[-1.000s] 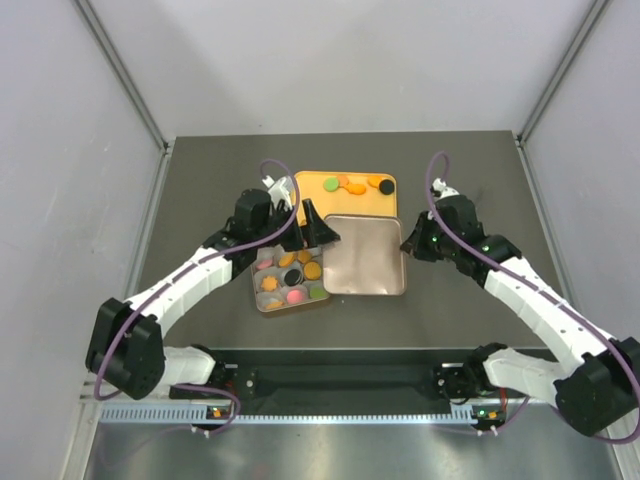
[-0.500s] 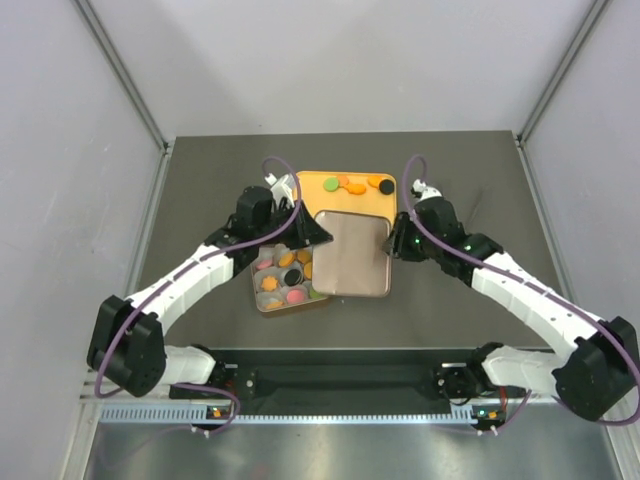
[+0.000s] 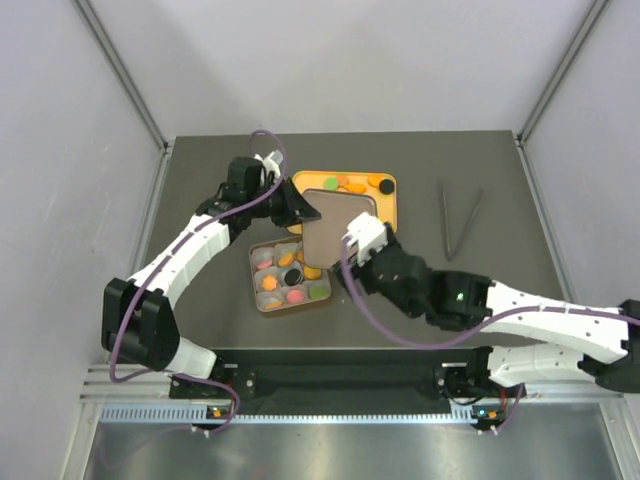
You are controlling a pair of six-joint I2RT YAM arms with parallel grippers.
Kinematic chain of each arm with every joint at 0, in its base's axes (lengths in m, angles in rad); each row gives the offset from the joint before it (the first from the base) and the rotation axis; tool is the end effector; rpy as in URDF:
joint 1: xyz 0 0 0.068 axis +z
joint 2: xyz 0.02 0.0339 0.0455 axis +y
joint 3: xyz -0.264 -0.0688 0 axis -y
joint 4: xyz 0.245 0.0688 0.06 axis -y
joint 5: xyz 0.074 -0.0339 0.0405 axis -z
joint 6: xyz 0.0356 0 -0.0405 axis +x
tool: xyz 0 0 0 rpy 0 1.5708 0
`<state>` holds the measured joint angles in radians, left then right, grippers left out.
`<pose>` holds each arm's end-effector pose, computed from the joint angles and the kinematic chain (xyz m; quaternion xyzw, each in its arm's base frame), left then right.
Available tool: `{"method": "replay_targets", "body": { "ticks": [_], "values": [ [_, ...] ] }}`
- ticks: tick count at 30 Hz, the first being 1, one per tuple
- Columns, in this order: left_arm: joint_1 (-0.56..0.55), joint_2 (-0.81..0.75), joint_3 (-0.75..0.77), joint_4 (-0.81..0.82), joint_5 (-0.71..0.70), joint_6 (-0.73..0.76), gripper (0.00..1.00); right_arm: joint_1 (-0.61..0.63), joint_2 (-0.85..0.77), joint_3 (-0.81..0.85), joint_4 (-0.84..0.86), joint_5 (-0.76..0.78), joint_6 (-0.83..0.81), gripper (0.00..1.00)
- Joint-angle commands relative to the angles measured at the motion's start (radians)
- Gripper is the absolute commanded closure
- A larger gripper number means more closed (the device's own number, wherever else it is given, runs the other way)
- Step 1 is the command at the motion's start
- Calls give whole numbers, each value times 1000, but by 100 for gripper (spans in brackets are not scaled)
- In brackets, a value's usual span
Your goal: Pack the cookies
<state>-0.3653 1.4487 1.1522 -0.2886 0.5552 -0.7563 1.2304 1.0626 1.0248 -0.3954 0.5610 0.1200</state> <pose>0.2983 -0.1342 0.3038 -0.0374 0.8563 -0.4465 0.2569 0.0957 0.2135 0.3511 -0.3000 0.7666 0.1414 0.5498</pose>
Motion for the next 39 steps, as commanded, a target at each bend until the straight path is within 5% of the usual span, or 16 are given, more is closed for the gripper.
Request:
{"method": "replay_targets", "body": {
  "ticks": [1, 7, 17, 26, 29, 31, 34, 36, 39],
  "values": [
    [11, 2, 63, -27, 77, -40, 100, 148, 101, 47, 38, 294, -231, 16],
    [15, -19, 58, -47, 78, -32, 100, 245, 347, 89, 64, 477, -399, 14],
    [22, -63, 27, -47, 101, -40, 100, 178, 398, -11, 340, 511, -600, 17],
    [28, -83, 9, -23, 135, -61, 100, 135, 419, -48, 489, 542, -737, 41],
    [28, -83, 3, -14, 141, -72, 100, 132, 419, -46, 539, 559, -772, 56],
    [28, -86, 3, -11, 141, -72, 100, 129, 419, -42, 572, 570, -793, 75],
    [28, -94, 6, -1, 137, -77, 73, 130, 419, -35, 602, 588, -813, 100],
    [28, -105, 9, 8, 115, -71, 45, 135, 421, -26, 610, 597, -819, 100],
    [35, -125, 27, -21, 8, -35, 20, 136, 416, -20, 621, 611, -841, 100]
  ]
}}
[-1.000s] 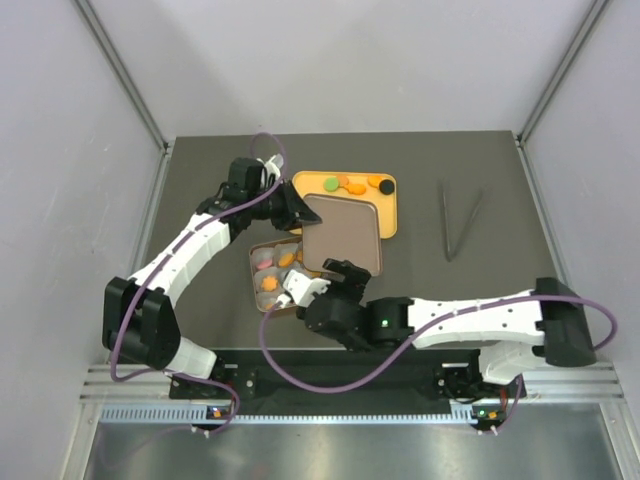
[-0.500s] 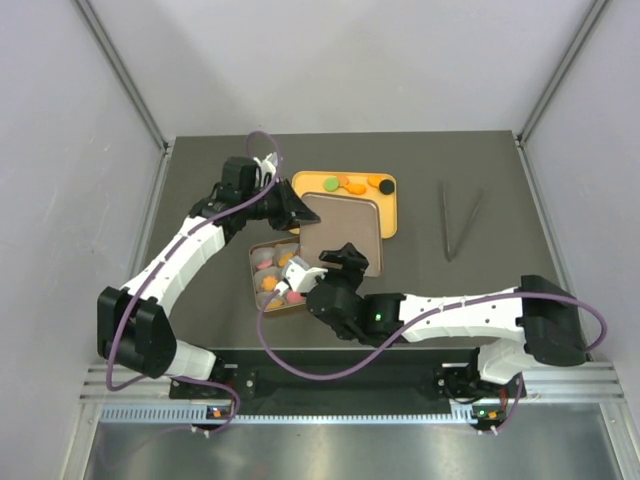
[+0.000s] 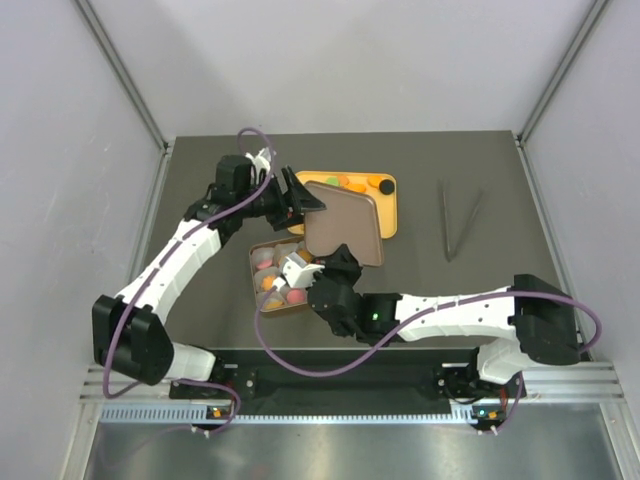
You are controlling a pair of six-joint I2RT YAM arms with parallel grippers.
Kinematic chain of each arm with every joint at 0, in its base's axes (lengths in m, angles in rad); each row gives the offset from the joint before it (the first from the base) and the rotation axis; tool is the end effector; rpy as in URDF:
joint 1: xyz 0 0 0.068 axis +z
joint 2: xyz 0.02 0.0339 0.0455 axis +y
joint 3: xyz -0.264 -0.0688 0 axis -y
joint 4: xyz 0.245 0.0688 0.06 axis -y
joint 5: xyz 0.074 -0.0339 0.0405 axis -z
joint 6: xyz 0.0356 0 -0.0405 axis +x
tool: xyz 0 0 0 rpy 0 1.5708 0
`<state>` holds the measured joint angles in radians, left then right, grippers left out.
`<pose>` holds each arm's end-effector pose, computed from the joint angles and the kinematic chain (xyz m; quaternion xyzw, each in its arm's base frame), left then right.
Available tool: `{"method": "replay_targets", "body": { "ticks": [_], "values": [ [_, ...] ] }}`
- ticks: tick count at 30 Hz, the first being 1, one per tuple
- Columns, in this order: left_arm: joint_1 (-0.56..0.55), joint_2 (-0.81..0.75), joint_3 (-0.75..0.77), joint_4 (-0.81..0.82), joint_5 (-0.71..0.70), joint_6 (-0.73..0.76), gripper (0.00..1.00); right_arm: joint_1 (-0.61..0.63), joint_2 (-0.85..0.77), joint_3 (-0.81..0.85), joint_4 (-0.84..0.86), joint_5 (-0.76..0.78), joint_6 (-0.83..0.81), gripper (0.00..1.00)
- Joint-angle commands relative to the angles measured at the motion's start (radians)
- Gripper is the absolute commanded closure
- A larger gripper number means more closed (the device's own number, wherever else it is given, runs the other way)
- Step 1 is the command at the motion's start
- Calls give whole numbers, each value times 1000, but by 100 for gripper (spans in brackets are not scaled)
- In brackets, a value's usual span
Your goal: Pack the cookies
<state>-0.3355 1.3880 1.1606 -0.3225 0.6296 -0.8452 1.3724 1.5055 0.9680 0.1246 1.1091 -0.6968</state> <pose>0.2876 -0.1225 0.3226 -0.0628 0.8410 -0.4830 0.2355 0.0956 0.3136 0.2670 -0.4645 0.6112 -0.2617 0.5849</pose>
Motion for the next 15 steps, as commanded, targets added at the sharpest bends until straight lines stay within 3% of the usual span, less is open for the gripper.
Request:
{"method": "replay_targets", "body": {
  "ticks": [1, 3, 6, 9, 12, 15],
  "values": [
    [10, -72, 25, 1, -120, 67, 18, -6, -31, 43, 101, 67, -29, 100],
    [45, -99, 39, -25, -276, 86, 12, -3, -39, 61, 32, 63, 24, 100],
    [137, -139, 45, -32, -414, 86, 10, -3, -56, 145, -243, 12, 159, 100],
    [208, -174, 48, -53, -522, 77, 10, -3, -74, 187, -388, -34, 296, 100],
    [220, -225, 15, -101, -707, 61, 11, -25, -103, 273, -577, -155, 437, 100],
    [220, -290, -82, -119, -815, 38, 19, -116, -129, 388, -689, -460, 563, 100]
  ]
}}
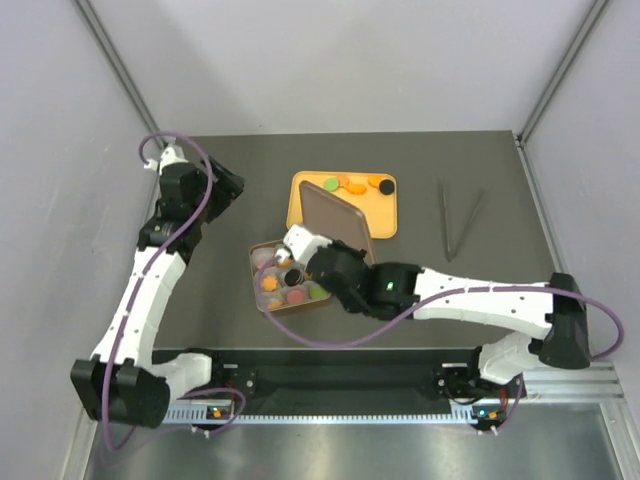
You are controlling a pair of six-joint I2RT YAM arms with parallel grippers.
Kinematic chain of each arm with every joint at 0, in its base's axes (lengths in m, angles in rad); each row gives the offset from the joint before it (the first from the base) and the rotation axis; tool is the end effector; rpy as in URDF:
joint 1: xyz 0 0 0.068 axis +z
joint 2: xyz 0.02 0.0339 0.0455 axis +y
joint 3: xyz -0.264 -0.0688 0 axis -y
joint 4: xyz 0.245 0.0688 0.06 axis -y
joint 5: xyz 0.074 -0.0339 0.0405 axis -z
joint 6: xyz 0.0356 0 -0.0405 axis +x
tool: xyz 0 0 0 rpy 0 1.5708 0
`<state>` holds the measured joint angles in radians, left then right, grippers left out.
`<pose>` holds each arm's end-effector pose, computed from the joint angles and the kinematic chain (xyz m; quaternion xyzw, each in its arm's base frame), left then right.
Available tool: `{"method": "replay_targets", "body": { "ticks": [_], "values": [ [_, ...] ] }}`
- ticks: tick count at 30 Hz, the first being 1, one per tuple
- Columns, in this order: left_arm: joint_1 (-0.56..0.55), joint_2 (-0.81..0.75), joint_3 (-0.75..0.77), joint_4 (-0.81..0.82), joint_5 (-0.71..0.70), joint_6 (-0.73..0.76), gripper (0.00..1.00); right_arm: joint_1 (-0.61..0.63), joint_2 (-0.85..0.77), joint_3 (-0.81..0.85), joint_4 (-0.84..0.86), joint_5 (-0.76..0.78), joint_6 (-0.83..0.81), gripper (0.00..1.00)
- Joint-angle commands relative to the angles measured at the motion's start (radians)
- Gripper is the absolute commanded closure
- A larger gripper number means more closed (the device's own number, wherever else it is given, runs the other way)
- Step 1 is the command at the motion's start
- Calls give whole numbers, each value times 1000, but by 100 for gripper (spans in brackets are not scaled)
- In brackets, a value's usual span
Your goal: Pack the cookies
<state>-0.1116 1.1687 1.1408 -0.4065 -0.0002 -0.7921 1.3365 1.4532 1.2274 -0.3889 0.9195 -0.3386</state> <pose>0.2610 -0.0292 0.3635 -0.2813 0.7945 -0.2349 0.4841 0.1017 0.3040 0.3242 -0.4546 0.6842 -0.1487 0.5505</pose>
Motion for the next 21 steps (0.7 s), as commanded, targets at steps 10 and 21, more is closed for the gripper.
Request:
{"method": "replay_targets", "body": {
  "ticks": [10, 21],
  "values": [
    [0, -193, -378, -51, -199, -68, 44, -598, -120, 77, 22, -1223, 532, 100],
    [7, -29, -539, 136, -129, -128, 53, -767, -62, -103, 421, -1629, 802, 100]
  ]
}}
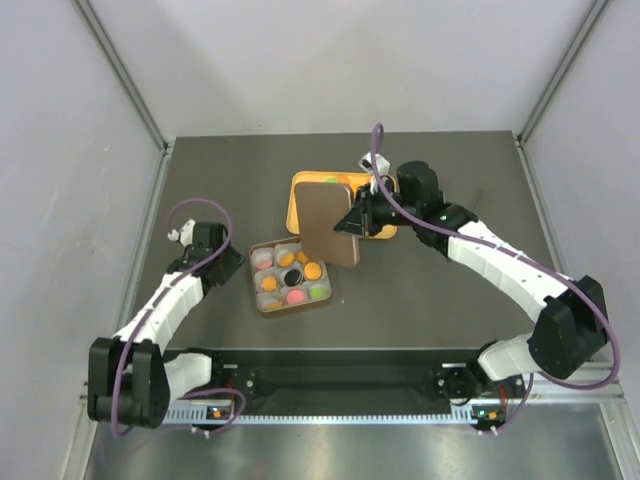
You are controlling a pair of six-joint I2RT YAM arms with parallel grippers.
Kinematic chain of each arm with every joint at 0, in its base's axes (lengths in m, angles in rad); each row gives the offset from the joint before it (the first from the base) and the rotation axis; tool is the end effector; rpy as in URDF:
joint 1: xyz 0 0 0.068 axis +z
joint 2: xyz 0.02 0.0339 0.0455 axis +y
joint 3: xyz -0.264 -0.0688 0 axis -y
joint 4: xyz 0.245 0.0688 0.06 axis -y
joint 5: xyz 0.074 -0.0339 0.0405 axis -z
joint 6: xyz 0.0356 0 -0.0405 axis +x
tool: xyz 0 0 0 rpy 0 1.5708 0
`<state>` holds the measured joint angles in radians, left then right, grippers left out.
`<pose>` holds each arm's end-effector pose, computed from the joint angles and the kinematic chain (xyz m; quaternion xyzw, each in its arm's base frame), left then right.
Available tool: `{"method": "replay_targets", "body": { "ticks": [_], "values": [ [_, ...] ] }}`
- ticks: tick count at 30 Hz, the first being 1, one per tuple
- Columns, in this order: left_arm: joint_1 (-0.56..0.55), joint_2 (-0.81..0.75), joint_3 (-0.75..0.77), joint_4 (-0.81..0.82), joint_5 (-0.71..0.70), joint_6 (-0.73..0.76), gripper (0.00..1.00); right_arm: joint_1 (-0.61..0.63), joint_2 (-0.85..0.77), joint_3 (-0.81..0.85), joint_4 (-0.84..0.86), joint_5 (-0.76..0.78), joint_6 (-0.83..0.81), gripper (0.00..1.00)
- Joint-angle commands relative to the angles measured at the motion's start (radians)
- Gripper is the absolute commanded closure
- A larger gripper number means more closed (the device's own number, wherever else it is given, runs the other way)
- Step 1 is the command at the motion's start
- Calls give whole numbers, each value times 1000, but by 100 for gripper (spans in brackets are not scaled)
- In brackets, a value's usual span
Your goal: Pack the cookies
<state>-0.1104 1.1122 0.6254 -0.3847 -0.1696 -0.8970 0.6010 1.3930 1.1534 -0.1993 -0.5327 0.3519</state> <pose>0.2173 -0.0180 0.2052 -0.3856 0.8535 -0.0951 0.3373 0.2539 0.1960 0.3290 -0.2412 0.7905 0.4347 0.3578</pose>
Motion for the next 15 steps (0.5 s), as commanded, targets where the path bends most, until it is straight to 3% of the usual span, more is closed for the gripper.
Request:
{"method": "replay_targets", "body": {
  "ticks": [1, 6, 15],
  "values": [
    [6, 37, -27, 130, 77, -26, 53, -46, 0, -43, 254, -188, 131, 100],
    [-2, 83, -76, 205, 165, -75, 55, -81, 12, -128, 403, -252, 245, 100],
    [-110, 87, -85, 257, 165, -134, 58, -125, 11, -256, 563, -306, 367, 100]
  ]
}}
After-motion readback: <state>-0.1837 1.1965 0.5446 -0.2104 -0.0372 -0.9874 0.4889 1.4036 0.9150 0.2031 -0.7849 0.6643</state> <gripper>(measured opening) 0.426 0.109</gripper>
